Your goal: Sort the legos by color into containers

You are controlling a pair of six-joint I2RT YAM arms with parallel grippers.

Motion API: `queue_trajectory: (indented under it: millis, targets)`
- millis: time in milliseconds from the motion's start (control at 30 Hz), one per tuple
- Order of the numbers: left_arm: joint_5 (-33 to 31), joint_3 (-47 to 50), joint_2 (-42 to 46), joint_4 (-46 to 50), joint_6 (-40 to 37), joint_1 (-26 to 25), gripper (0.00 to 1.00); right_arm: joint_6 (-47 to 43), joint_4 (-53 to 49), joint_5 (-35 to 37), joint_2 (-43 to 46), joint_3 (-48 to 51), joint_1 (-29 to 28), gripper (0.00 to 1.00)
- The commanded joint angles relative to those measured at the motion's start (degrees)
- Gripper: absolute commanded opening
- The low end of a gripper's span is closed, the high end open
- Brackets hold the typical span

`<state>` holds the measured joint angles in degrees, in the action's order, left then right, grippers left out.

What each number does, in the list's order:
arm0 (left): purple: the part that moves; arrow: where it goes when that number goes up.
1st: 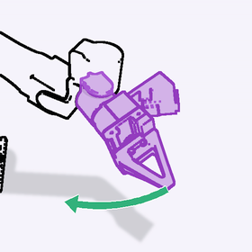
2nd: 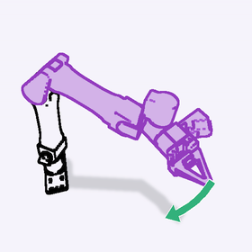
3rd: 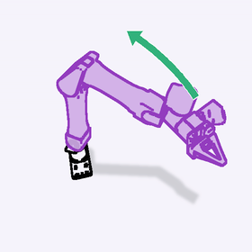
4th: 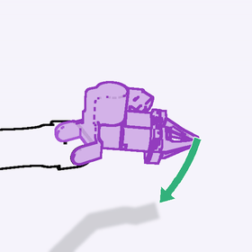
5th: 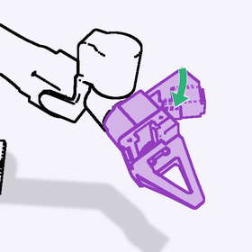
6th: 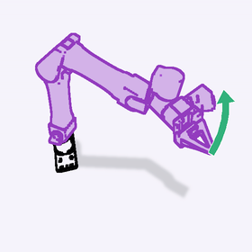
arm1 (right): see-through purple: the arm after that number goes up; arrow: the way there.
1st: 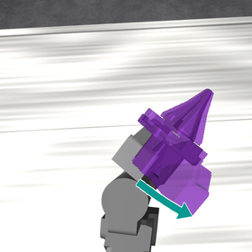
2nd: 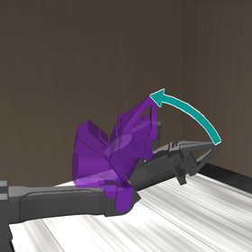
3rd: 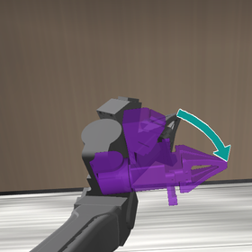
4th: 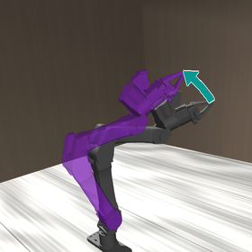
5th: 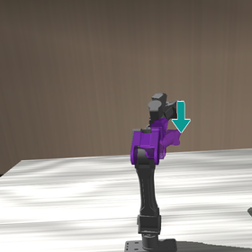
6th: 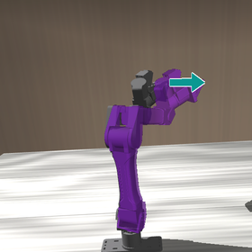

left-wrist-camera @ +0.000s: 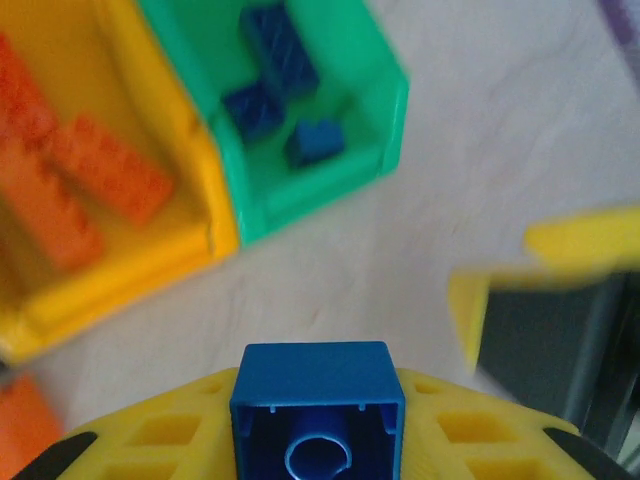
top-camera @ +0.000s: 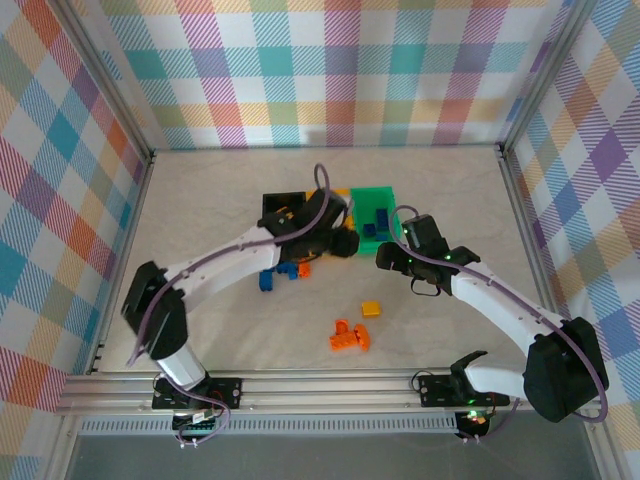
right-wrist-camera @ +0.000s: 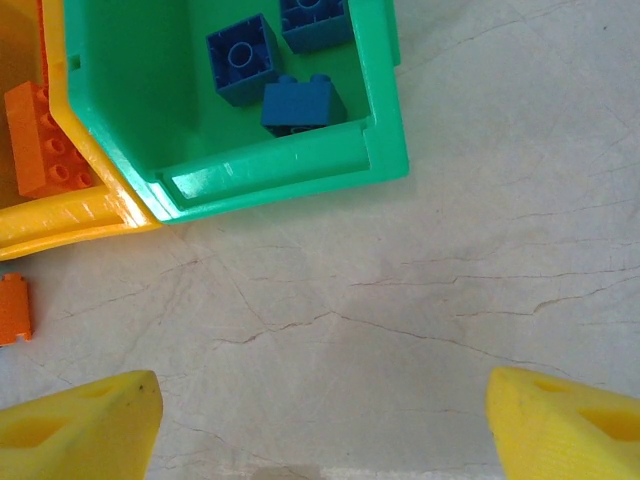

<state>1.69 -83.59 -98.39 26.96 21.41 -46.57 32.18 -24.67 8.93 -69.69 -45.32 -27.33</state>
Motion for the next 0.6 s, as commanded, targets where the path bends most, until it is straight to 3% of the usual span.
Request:
queue_trajectory:
  millis: [0,233,400,567]
  targets:
    - [2.71,-8.12,-7.93,0.58,-1.71,2.40,0.37,0.31,-0.47,-0.48,0.96,-0.39,0.35,0.84]
    - [2.09,-28.99,-23.59,7.27,-2.40,2.94,0.37,0.55,-0.83,-0.56,1.57,0.28,0.35,0.84]
    - [1.29,-38.69,-31.40,11.78,-2.08,3.49,0.40,0.25,-1.28,-0.25,2.15,0.23,0.32,0.85]
    - [1.88,-43.49,-34.46,13.67,-1.48,3.46,0.64,-0.02,-1.48,-0.26,2.32,0.26,0.30,0.85]
